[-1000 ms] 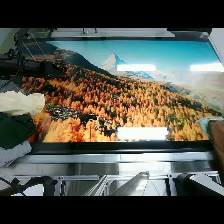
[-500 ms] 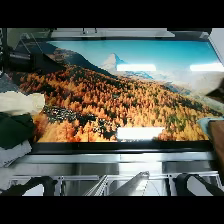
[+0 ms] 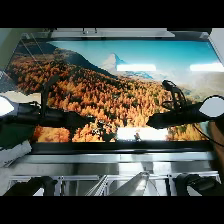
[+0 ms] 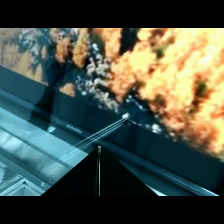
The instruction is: Fold the shirts.
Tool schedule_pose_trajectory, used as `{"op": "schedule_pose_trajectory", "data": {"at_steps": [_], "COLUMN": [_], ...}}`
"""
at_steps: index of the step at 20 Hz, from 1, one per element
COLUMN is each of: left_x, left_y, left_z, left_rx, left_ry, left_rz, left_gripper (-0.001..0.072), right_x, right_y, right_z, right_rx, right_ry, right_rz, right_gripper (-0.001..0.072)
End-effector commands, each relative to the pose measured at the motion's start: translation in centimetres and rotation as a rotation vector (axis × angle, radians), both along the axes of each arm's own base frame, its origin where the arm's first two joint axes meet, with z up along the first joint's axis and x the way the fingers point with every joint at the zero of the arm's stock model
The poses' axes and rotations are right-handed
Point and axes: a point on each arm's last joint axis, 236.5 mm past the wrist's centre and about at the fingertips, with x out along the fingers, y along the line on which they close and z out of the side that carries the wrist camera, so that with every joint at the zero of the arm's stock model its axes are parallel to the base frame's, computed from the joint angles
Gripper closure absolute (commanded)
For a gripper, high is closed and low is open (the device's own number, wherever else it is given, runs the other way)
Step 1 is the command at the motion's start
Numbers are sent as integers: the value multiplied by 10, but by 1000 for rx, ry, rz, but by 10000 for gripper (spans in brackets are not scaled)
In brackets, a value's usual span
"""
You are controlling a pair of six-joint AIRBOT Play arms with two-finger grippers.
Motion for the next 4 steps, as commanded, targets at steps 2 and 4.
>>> {"op": "schedule_pose_trajectory", "data": {"at_steps": [2, 4], "left_x": [-7, -8], "left_y": [-2, -1], "left_z": [0, 4], "left_rx": [-10, -14], "left_ry": [-28, -41], "left_rz": [36, 39], "left_gripper": [689, 689], "right_x": [-9, -9], "right_y": [12, 12], "right_z": [-5, -4], "right_rx": [15, 15], "right_ry": [15, 15], "right_rz": [25, 25], "right_gripper": [691, 690]}}
